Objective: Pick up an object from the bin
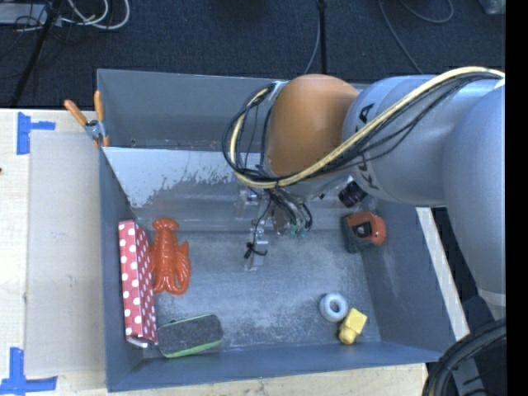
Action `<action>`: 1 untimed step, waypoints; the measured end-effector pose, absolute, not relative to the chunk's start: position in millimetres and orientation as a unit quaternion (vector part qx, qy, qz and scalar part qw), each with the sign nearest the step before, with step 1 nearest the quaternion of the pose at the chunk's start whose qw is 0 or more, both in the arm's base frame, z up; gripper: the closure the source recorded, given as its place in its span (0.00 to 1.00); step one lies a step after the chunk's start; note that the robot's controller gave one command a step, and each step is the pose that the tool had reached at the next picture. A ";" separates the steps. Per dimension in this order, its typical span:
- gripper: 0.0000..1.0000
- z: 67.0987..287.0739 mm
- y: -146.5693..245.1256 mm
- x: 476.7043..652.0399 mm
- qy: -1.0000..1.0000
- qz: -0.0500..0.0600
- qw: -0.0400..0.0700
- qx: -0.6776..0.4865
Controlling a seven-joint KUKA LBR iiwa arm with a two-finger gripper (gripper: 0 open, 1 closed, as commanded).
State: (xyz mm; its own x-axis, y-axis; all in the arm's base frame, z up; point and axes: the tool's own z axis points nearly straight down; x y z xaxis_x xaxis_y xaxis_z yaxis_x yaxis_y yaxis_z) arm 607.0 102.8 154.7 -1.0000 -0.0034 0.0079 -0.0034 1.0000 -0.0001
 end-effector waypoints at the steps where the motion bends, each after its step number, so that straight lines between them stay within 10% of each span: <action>1: 0.00 159.6 102.4 608.2 -1.000 0.000 0.001 0.001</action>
Offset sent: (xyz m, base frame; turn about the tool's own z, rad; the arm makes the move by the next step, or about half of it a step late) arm -0.0872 0.0271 -0.0480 -0.1043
